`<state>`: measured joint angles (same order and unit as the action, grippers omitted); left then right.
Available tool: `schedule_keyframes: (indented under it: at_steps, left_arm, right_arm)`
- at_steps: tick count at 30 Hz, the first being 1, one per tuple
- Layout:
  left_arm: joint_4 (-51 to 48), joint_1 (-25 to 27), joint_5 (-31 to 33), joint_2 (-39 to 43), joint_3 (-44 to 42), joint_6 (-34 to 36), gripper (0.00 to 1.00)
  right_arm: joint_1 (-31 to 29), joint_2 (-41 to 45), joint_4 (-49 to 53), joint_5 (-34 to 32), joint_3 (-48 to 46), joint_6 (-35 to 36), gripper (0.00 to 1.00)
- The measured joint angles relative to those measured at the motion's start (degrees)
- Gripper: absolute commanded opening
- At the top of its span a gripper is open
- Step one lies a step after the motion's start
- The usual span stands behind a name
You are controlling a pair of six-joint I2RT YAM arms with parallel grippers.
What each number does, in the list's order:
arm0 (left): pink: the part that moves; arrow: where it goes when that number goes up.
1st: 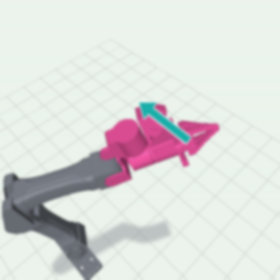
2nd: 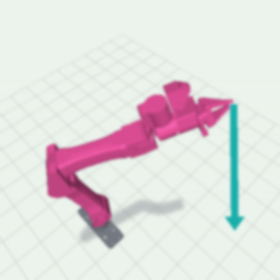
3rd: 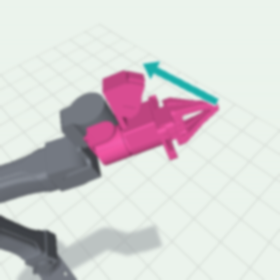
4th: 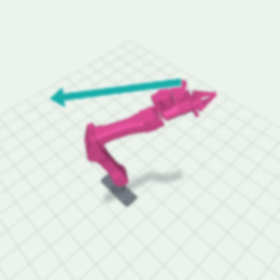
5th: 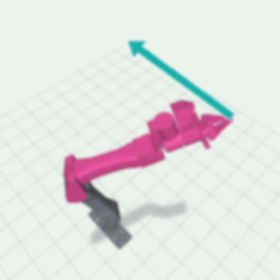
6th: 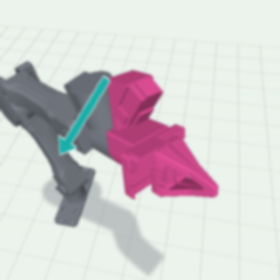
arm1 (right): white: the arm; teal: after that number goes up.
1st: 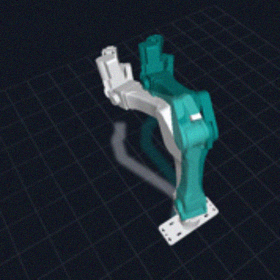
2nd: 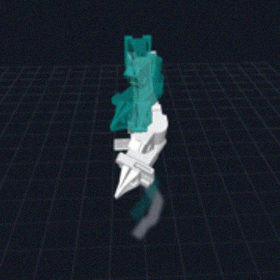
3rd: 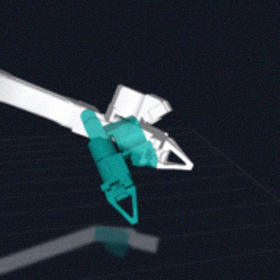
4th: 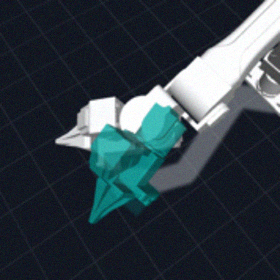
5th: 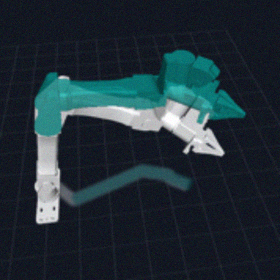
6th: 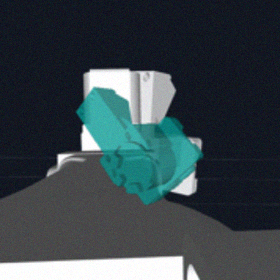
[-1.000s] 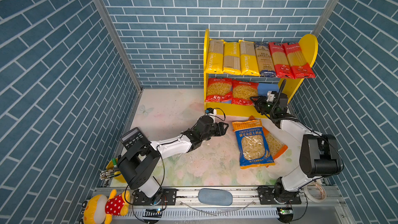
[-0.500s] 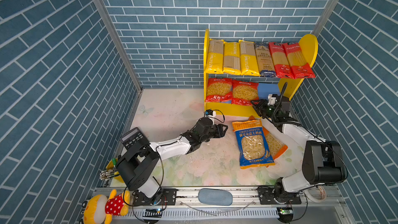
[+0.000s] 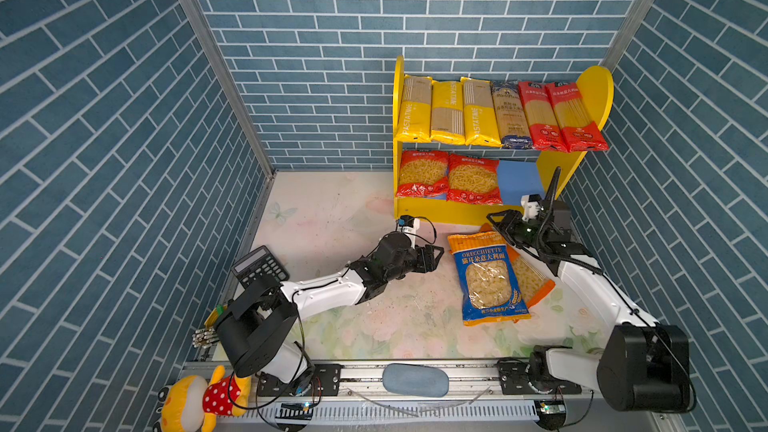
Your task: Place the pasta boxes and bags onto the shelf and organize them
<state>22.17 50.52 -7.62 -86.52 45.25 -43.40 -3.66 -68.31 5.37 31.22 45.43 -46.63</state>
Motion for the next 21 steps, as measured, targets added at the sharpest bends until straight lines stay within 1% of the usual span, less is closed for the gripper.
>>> schedule_keyframes:
  at_steps: [2, 5, 8, 9, 12, 15, 21]
  left_arm:
    - [0.4, 1.5, -0.2, -0.5, -0.3, -0.3, 0.72]
    - [1.0, 4.1, -0.3, -2.5, -1.1, -1.4, 0.72]
    - [1.7, 6.9, -0.5, -5.7, -1.2, -2.7, 0.72]
    - [2.1, 7.7, -0.7, -7.0, -1.2, -3.2, 0.72]
    - [2.4, 9.2, -2.1, -10.8, -0.5, -4.0, 0.72]
    - [2.4, 9.4, -2.8, -13.6, 0.8, -4.2, 0.71]
    - [6.4, 9.4, -6.5, -20.4, 5.6, -5.7, 0.7]
  right_arm:
    - [0.2, 2.6, 4.3, -0.2, -0.7, 3.1, 0.51]
    - [0.4, 5.6, 12.0, -1.7, -1.4, 7.8, 0.57]
    - [0.6, 7.9, 19.7, -4.8, -1.7, 11.6, 0.67]
    - [0.7, 8.6, 22.1, -6.2, -1.8, 12.9, 0.69]
    - [0.7, 9.9, 27.1, -10.1, -2.4, 15.2, 0.7]
    - [0.8, 10.1, 30.3, -12.8, -3.5, 16.2, 0.71]
    - [0.8, 9.6, 31.7, -16.0, -4.9, 16.9, 0.72]
